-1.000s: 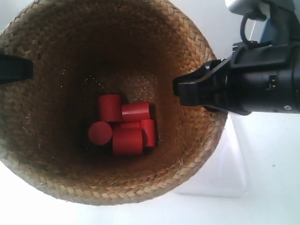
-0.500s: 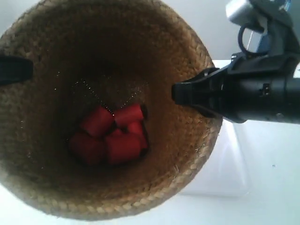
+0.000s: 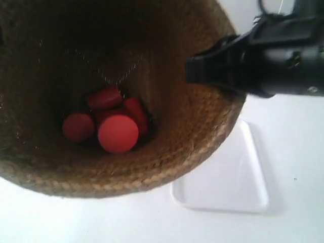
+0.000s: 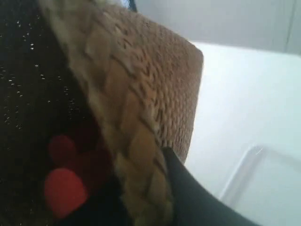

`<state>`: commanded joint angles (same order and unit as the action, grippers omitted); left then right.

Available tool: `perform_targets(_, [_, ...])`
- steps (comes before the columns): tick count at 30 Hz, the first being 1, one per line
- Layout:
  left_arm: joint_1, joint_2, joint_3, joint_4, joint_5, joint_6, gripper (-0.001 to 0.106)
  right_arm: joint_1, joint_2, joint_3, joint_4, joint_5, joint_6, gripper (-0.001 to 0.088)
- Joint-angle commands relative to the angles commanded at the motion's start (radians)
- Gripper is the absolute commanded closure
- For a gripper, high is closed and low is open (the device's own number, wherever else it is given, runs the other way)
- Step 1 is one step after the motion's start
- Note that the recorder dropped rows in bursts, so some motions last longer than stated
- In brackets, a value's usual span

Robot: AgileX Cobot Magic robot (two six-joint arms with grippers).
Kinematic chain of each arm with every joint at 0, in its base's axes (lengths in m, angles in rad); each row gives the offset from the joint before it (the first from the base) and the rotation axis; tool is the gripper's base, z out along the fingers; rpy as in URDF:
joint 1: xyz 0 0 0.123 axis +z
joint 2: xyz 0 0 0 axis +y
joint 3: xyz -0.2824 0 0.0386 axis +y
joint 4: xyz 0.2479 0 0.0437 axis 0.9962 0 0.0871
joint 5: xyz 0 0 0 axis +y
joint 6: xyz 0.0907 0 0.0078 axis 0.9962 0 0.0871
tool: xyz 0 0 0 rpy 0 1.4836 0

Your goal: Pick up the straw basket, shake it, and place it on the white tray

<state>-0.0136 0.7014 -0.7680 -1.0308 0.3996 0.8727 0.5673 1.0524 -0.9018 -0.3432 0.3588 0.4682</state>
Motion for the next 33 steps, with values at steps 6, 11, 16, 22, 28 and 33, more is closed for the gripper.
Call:
perform_targets(6, [0.000,0.019,-0.094,0.006,0.178,-0.049,0.105,0.087,-0.009,-0.125,-0.113,0.359,0.106,0.0868])
perform_targets(11, [0.000,0.013,-0.056,0.041,0.068,-0.058,0.105,0.157,-0.093,-0.024,-0.305,0.177,0.325,0.0868])
perform_targets(16, [0.000,0.084,-0.062,0.043,0.135,-0.067,0.105,0.163,0.026,-0.026,-0.388,0.378,0.371,0.0868])
perform_targets(22, [0.000,-0.060,-0.114,0.036,0.193,-0.061,0.105,0.279,-0.157,0.002,-0.361,0.194,0.390,0.0868])
perform_targets(28, [0.000,0.031,-0.035,-0.008,0.162,-0.012,0.105,0.275,0.008,0.006,-0.529,0.361,0.576,0.0868])
perform_targets(33, [0.000,-0.087,-0.089,0.001,0.227,-0.084,0.105,0.379,-0.127,-0.008,-0.396,0.230,0.464,0.0868])
